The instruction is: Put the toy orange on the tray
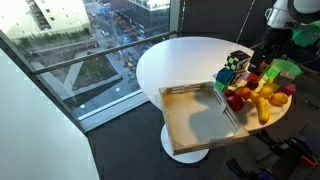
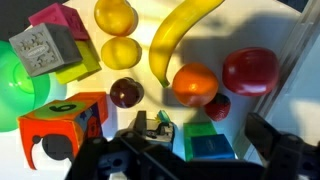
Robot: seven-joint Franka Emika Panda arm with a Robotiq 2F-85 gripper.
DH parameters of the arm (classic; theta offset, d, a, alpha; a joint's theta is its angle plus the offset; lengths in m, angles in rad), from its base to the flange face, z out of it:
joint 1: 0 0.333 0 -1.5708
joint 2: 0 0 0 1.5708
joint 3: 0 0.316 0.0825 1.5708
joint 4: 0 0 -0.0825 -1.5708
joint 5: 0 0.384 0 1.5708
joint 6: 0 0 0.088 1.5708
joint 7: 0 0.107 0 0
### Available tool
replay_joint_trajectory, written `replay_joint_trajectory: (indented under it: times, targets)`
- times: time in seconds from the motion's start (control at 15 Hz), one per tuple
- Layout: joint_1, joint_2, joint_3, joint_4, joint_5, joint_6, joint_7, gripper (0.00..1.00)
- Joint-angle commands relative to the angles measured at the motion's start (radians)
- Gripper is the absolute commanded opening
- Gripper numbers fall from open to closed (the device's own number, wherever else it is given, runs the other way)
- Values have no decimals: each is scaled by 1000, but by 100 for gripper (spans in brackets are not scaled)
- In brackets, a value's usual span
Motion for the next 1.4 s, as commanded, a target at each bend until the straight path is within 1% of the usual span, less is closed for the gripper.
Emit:
replay_joint_trajectory:
  times: [0.0, 0.4, 0.67, 1.0, 1.2, 1.33]
  targets:
    - [6, 3, -6, -3, 0, 1, 0, 100]
    - [3, 10, -9, -46, 2, 40, 0, 100]
    - [1, 3, -11, -101, -10, 130, 12, 100]
    - [1, 16, -15, -157, 5, 247, 6, 100]
    - [0, 37, -17, -167, 6, 279, 6, 100]
    - [-1, 56, -18, -161, 12, 279, 0, 100]
